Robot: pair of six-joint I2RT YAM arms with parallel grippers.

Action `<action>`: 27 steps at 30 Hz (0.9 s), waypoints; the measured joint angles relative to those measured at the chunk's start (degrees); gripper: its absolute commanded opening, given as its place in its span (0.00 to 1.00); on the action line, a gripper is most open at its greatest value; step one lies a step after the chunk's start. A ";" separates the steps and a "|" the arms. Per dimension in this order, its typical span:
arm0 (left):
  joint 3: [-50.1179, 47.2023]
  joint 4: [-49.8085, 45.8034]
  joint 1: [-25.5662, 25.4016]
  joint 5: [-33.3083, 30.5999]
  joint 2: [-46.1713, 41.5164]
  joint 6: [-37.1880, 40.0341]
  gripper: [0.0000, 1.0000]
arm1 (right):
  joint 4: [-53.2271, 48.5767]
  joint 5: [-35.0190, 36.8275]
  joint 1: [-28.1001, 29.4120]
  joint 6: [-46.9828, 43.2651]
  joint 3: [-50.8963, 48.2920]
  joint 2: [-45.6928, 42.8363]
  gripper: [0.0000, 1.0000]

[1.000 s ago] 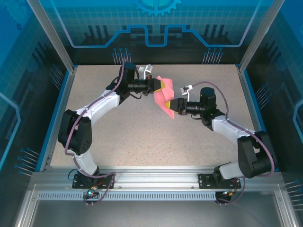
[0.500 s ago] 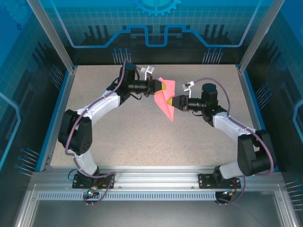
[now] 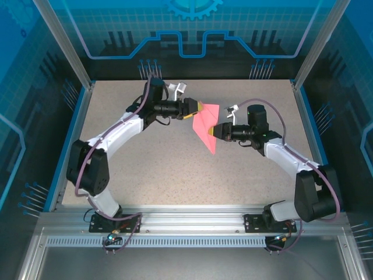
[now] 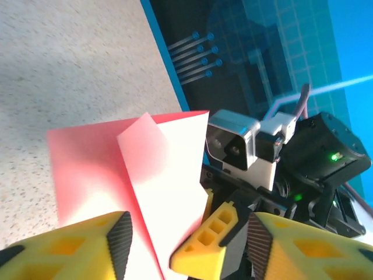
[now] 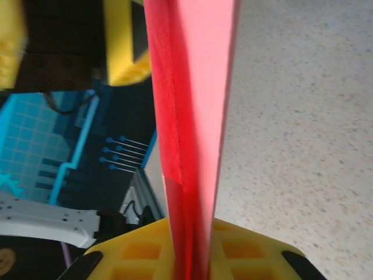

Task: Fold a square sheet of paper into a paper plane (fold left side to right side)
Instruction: Turn over the paper at the center of the table.

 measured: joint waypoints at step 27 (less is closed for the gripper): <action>-20.15 -11.89 3.37 -46.29 -36.33 8.87 0.99 | -78.23 100.06 35.30 -11.52 49.16 43.08 0.15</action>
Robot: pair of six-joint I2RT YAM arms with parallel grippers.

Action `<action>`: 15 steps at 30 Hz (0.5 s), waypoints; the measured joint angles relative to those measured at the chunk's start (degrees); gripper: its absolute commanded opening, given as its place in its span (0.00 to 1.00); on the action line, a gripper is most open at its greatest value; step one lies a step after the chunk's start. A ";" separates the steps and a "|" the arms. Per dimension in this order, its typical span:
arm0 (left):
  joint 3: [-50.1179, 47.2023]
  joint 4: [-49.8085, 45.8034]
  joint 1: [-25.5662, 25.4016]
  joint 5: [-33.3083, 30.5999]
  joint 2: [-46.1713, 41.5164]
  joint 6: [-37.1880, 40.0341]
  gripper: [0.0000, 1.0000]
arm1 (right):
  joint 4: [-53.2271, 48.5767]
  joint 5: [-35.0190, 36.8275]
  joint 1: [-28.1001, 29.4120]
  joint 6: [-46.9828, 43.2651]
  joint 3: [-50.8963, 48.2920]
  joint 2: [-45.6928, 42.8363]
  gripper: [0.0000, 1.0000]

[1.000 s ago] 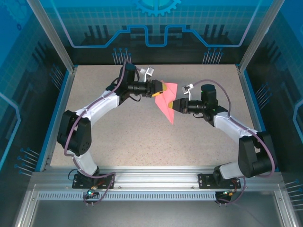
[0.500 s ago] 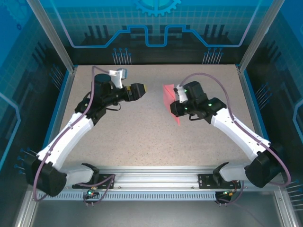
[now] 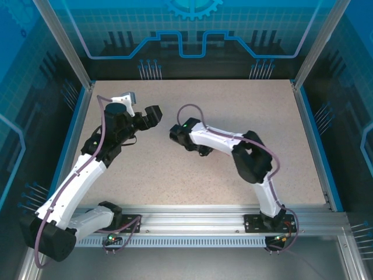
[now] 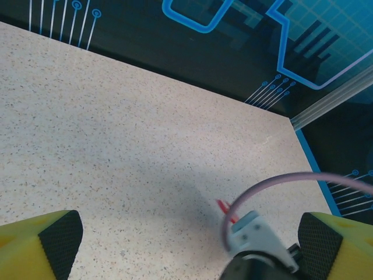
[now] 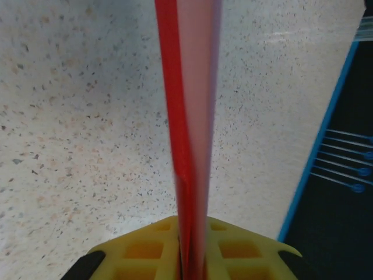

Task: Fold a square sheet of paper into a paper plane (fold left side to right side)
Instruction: Turn over the paper at the center of the table.

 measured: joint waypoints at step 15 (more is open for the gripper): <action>0.70 -2.71 0.50 1.27 5.25 -0.68 0.99 | -0.02 -13.57 1.64 -5.90 4.00 8.59 0.47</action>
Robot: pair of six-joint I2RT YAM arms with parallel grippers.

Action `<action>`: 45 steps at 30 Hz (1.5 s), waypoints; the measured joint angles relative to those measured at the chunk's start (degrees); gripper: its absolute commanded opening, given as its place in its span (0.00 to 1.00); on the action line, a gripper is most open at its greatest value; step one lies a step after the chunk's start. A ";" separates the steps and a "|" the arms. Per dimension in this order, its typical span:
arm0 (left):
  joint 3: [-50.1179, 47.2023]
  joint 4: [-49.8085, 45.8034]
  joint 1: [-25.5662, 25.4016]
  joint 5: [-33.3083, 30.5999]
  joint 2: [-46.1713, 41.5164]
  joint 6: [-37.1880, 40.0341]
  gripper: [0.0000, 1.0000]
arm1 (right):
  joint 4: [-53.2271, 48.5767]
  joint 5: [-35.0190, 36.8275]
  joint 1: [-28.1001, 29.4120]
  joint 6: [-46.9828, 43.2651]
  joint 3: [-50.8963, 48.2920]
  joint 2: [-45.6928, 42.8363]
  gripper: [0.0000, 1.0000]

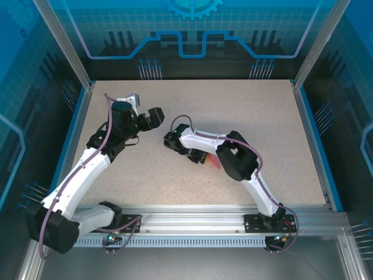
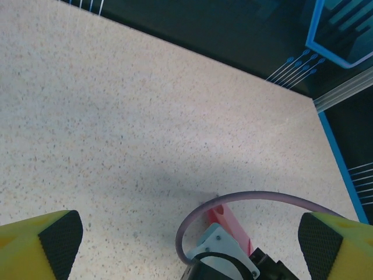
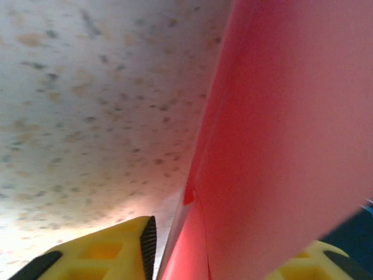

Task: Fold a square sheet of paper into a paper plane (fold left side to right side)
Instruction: Turn over the paper at the center of the table, then fold the wing for the fifth time at the center of the table.

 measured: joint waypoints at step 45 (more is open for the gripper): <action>3.26 16.39 -9.35 29.31 41.77 -16.98 0.23 | 52.43 -44.52 -30.16 13.25 -57.75 -62.75 0.98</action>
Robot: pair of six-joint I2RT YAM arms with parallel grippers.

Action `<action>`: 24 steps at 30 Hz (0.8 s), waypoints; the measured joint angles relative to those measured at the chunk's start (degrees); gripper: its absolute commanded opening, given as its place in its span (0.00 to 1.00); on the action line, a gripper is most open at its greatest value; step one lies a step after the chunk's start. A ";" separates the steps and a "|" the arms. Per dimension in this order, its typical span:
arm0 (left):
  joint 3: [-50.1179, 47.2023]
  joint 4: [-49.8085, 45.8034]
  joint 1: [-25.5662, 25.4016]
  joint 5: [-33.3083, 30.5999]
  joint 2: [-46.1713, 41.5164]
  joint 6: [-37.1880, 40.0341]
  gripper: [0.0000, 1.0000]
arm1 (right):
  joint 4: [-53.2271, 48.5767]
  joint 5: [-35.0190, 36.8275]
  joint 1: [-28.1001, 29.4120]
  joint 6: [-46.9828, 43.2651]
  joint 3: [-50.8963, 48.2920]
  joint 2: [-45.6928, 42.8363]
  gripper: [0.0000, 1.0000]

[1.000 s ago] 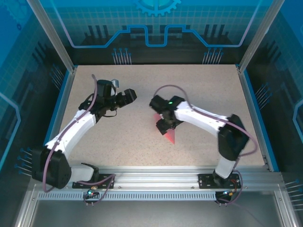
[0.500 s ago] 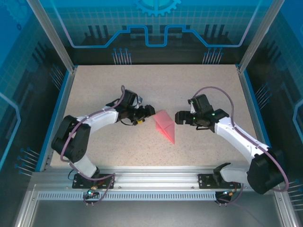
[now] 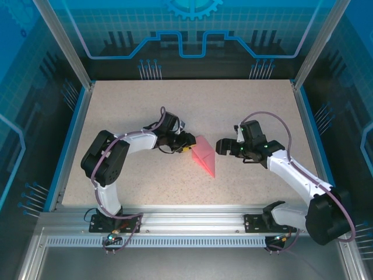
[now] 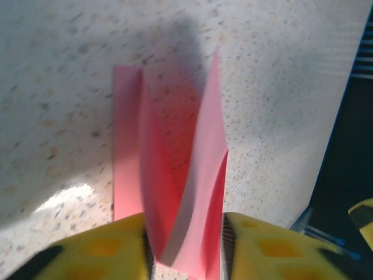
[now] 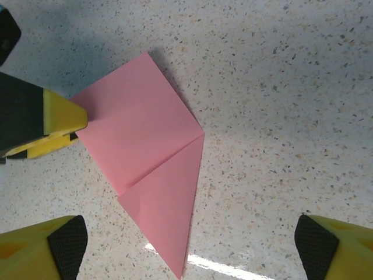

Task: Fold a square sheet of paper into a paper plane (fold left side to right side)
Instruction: Fold the wing for the fifth time at the center of the table.

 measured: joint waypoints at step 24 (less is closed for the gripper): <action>-4.22 1.49 5.44 18.62 -7.91 28.00 0.00 | 23.45 -34.49 -10.23 -12.26 1.11 22.14 0.76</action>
